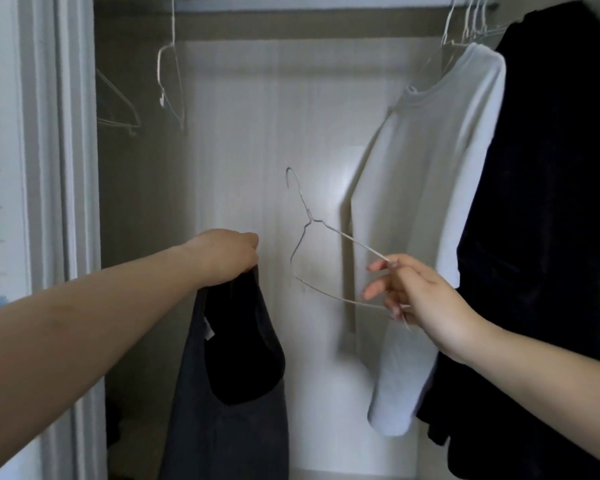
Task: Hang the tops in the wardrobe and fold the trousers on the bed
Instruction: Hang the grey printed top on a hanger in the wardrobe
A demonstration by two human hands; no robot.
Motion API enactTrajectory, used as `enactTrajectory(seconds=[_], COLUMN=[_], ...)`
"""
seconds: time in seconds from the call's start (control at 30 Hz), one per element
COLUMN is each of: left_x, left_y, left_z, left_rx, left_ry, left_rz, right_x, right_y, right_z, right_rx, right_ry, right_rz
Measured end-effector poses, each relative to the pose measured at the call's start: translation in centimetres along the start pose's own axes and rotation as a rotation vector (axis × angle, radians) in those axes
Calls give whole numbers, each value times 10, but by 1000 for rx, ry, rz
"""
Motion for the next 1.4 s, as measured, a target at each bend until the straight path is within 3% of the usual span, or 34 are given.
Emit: enactTrajectory(seconds=[0.13,0.27,0.37,0.6,0.73,1.1,1.27,1.4], left_x=[-2,-14,-23,-36,-39,-15,14,19], left_y=[16,39,53,70,70,49,29,23], left_z=[-2,-2,-4,-2,4,23,25,30], left_rx=[-76,-244,-284,-233,-112,56,140,152], left_ry=[-43,-127,-184,-274,-320,-66,100,12], left_rz=[71,-4,-82,-250,-366,-529,-758,-1014], right_x=[4,9,7,4,7,23,36,45], right_y=[-21,-41,-51,-71,-72,-64,-35,-16], right_z=[-15,-24,-28,-27,-25,-10,-6,-2], right_rx=[19,36,20,6,-22,-69,-120,-128], right_ry=[-15,-38,-59,-79,-84,-48,-23,1], right_rz=[68,129,194,238,232,226,177,183])
Point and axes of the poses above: each hand's wrist, its own z-axis towards the middle knuckle, its own y-axis out of the palm, x = y × z, the point moved 6 cm from there along z, towards the middle knuckle, and after that the axes turned 4 degrees about x, right-handed, at the moved point
